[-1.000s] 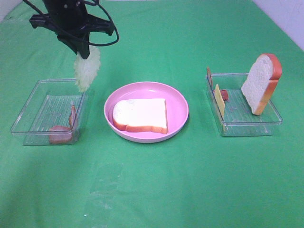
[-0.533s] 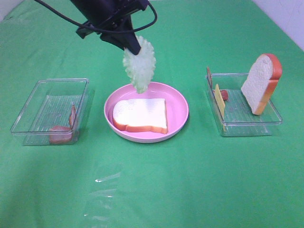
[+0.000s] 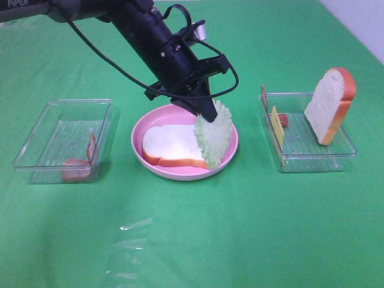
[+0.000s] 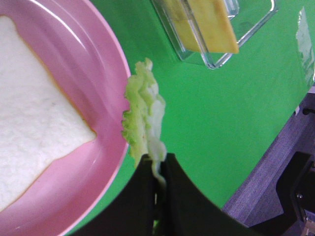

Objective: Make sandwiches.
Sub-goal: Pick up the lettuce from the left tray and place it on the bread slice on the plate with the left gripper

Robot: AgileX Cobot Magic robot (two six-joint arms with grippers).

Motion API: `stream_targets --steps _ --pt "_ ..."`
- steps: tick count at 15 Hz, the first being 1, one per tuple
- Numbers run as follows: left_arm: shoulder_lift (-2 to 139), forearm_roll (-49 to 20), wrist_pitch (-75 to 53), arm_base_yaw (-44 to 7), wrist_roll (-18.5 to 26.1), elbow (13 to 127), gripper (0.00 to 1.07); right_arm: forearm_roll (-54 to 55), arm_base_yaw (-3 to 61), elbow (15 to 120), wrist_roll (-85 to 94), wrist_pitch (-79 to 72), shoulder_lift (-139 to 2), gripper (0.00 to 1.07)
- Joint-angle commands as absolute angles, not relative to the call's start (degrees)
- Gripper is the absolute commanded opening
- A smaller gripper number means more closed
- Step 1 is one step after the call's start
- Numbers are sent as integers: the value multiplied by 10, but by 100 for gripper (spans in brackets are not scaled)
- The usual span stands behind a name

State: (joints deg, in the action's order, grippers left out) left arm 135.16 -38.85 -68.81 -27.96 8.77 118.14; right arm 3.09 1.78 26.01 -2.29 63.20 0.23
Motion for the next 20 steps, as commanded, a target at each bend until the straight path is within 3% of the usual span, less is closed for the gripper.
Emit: stream_targets --steps 1,6,9,15,16,17,18,19,20 --pt "1359 -351 -666 -281 91 1183 0 29 18 259 -21 630 18 91" --pt "1360 -253 -640 -281 87 1183 0 29 18 259 -21 630 18 91" --pt "1360 -184 -625 -281 58 1183 0 29 18 259 -21 630 18 91" --pt "1360 -183 -612 -281 58 1183 1 29 18 259 -21 630 18 91" --pt "1360 -180 -612 -281 58 1183 12 29 18 259 -21 630 18 91" --pt "1360 -178 -614 -281 58 1183 31 29 18 259 -21 630 18 91" --pt "1360 -176 -630 -281 52 1183 86 29 18 259 -21 630 18 91" --pt "1358 -175 -640 -281 50 1184 102 29 18 259 -21 630 18 91" --pt "1356 -165 -663 -281 50 1194 102 29 18 259 -21 630 18 91"
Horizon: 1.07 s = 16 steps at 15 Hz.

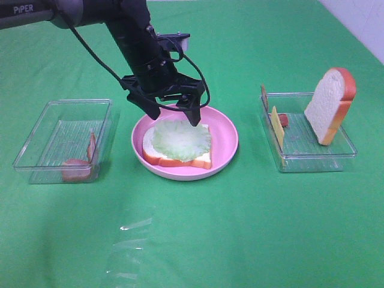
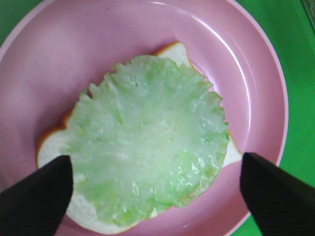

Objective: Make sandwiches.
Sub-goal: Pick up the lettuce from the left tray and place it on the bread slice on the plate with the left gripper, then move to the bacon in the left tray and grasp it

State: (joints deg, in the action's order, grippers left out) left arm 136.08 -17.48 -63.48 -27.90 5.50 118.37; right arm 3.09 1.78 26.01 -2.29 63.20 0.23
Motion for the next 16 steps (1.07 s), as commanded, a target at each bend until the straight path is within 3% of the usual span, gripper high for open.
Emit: stream_targets --steps 1,3,5,6,9,11,13,16 --pt "1353 -155 -689 -281 52 1209 102 29 18 259 -21 630 18 91" --pt "1352 -145 -748 -280 50 1241 102 29 18 259 -21 630 18 91" --pt "1340 -141 -757 -273 0 1264 102 29 18 259 -21 630 18 91" --pt "1328 -137 -757 -268 0 1259 101 29 18 259 -21 630 18 91" --pt "1226 -44 -757 -262 -5 1133 101 29 18 259 -21 630 18 91" --pt "1119 24 -757 -262 -55 981 101 29 18 259 -21 630 18 91" --pt "1062 45 -754 -262 -112 900 101 29 18 259 -21 630 18 91" --pt "1043 36 -756 -262 -143 875 101 29 18 259 -21 630 18 91"
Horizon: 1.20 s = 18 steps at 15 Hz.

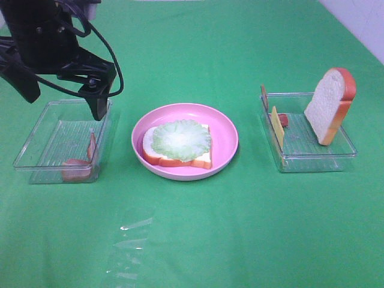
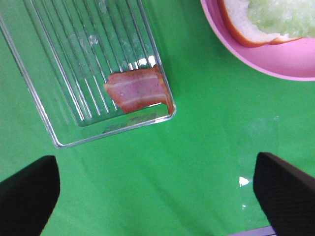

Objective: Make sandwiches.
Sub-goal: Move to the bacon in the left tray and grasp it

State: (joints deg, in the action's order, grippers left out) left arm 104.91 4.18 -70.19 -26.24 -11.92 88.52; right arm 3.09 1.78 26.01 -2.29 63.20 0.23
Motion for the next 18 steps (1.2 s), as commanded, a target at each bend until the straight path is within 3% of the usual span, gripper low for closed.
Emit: stream_targets --steps 1,4,12,18 --pt "1046 31 -743 -262 -164 875 101 29 18 259 -21 630 18 91" --pt "1077 22 -690 -262 -207 875 98 29 18 259 -21 630 18 91" --pt "1199 25 -594 -262 -248 875 95 29 18 259 -21 630 18 91" --pt "1200 22 -579 -249 -250 875 84 29 18 259 -21 630 18 91"
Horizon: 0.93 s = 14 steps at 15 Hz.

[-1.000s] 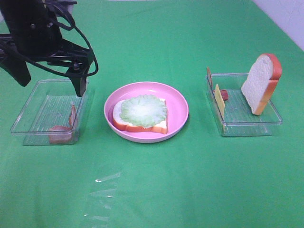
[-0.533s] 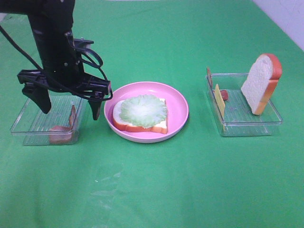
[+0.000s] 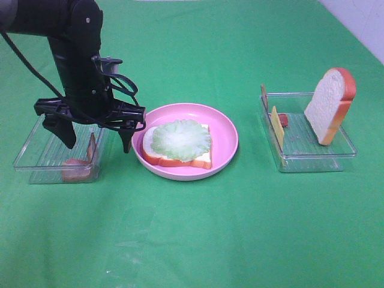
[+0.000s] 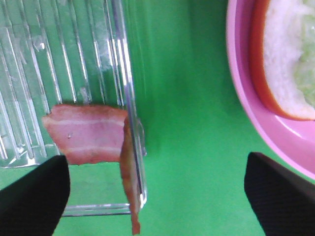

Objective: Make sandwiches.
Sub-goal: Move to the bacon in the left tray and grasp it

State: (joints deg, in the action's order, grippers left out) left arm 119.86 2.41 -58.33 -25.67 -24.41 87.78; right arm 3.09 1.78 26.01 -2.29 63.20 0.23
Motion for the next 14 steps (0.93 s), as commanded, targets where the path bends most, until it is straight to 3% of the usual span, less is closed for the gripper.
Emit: stream_targets --steps 1,4,8,14 --pt "1200 16 -580 -240 -248 875 83 29 18 259 -21 630 18 91" --pt "1200 -23 -589 -229 -195 875 79 29 18 259 -21 630 18 91" --pt "1210 -27 -595 -229 -191 875 78 29 18 259 -21 630 18 91" --pt "1220 -18 -595 -229 -194 875 61 29 18 259 -21 630 18 91"
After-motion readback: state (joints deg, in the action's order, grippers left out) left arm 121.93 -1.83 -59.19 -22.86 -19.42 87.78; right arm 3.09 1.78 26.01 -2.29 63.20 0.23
